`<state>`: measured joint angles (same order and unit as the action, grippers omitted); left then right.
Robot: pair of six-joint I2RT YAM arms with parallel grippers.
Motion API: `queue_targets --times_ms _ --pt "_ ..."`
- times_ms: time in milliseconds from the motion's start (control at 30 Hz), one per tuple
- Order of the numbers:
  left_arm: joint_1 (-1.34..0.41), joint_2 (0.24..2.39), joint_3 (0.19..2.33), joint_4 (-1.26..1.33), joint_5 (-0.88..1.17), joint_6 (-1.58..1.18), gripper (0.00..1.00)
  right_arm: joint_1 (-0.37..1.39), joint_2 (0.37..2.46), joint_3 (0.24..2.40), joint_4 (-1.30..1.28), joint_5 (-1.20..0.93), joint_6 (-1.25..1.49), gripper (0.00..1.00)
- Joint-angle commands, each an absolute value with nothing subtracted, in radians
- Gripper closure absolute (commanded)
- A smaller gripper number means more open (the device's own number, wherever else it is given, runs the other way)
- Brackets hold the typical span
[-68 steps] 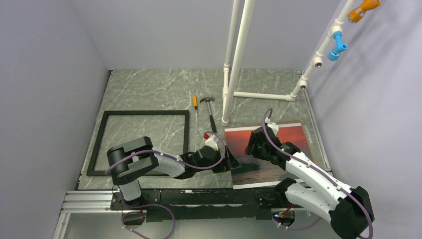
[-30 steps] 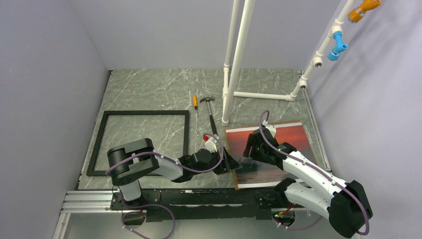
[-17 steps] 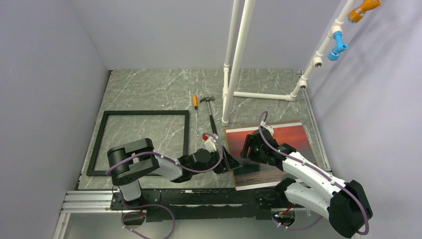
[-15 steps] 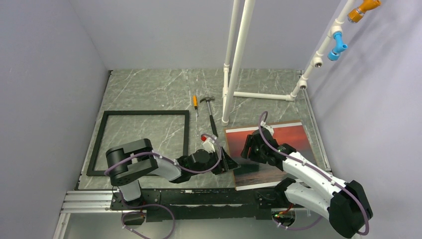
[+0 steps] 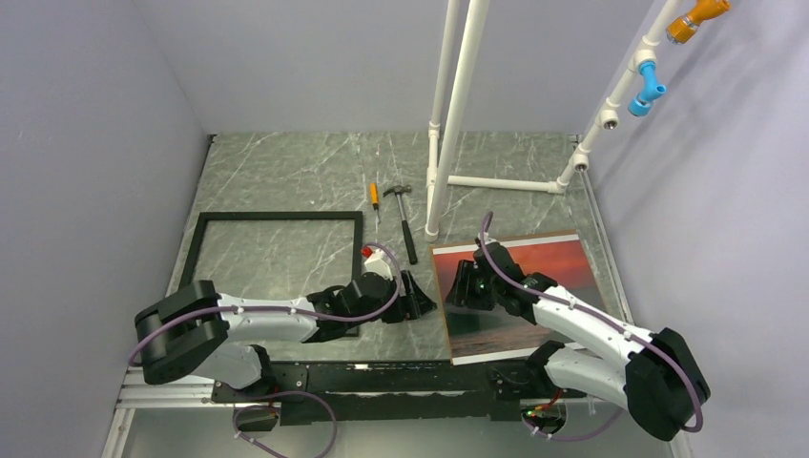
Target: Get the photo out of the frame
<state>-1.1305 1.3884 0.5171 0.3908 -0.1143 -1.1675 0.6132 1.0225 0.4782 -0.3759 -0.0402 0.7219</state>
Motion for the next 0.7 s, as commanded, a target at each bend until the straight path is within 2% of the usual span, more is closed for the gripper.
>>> queue_targets --times_ms 0,67,167,233,367,667 --pt "-1.123 1.338 0.523 0.279 -0.141 -1.093 0.19 0.645 1.049 0.509 -0.239 -0.130 0.693 0.50" --pt "-1.120 1.333 0.520 0.281 -0.134 -1.089 0.19 0.647 1.080 0.500 -0.177 -0.198 0.694 0.58" --pt "-1.115 1.331 0.513 0.293 -0.127 -1.089 0.19 0.665 1.127 0.509 -0.146 -0.215 0.706 0.79" --pt "-1.114 1.333 0.515 0.294 -0.121 -1.088 0.19 0.675 1.138 0.507 -0.143 -0.200 0.708 0.84" --pt "-1.114 1.344 0.521 0.302 -0.101 -1.086 0.19 0.690 1.151 0.511 -0.155 -0.177 0.701 0.92" --pt "-1.112 1.396 0.526 0.377 -0.028 -1.108 0.17 0.696 1.177 0.510 -0.224 -0.079 0.720 0.91"
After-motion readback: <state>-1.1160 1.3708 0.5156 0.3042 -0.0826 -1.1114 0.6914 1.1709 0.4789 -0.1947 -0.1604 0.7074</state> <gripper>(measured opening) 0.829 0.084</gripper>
